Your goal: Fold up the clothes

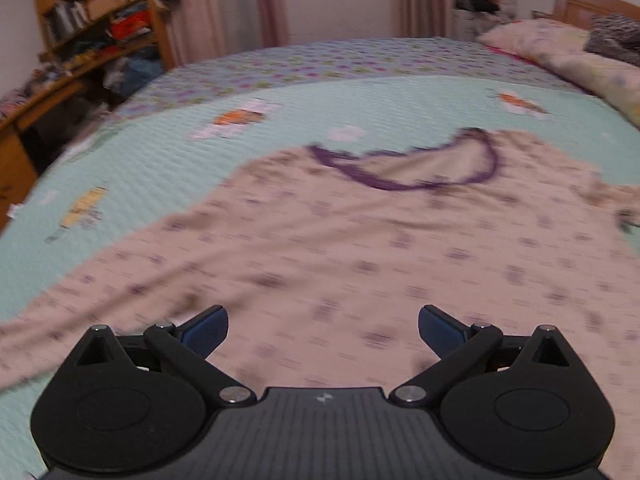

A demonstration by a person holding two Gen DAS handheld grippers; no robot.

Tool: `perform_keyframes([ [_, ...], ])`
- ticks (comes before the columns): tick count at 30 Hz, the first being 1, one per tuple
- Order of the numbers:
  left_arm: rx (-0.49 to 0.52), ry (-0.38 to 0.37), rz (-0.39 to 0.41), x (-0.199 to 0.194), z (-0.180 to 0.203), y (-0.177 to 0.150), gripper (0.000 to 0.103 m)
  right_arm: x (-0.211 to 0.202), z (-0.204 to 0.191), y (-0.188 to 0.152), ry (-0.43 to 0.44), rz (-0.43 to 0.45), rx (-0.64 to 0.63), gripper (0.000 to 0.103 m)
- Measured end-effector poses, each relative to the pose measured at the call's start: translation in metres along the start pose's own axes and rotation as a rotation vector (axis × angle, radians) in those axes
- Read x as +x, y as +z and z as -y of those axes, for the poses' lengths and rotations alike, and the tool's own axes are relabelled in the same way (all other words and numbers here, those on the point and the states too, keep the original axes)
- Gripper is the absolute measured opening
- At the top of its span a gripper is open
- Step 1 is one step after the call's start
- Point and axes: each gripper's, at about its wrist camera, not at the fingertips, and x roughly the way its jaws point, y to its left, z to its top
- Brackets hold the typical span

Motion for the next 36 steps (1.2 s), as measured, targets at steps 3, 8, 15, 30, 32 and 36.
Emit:
perform_keyframes([
  [3, 0.053, -0.034, 0.008, -0.010, 0.027, -0.011, 0.102, -0.005, 0.030, -0.013, -0.115, -0.008, 0.031, 0.075],
  [8, 0.099, -0.048, -0.024, -0.014, 0.046, -0.027, 0.102, -0.047, 0.130, -0.055, -0.240, 0.014, 0.350, 0.075],
  [15, 0.088, -0.028, -0.037, -0.017, 0.054, -0.019, 0.102, -0.092, 0.286, -0.157, -0.125, 0.166, 1.174, 0.076],
  [30, 0.150, -0.008, -0.021, -0.037, 0.099, -0.002, 0.102, -0.080, 0.317, -0.091, -0.026, 0.327, 0.882, 0.004],
  [32, 0.146, -0.017, -0.027, -0.034, 0.103, -0.002, 0.102, -0.108, 0.321, -0.081, -0.032, 0.396, 0.769, 0.004],
  [36, 0.146, -0.054, -0.055, -0.025, 0.119, -0.005, 0.102, -0.101, 0.340, -0.102, -0.097, 0.223, 0.796, 0.035],
])
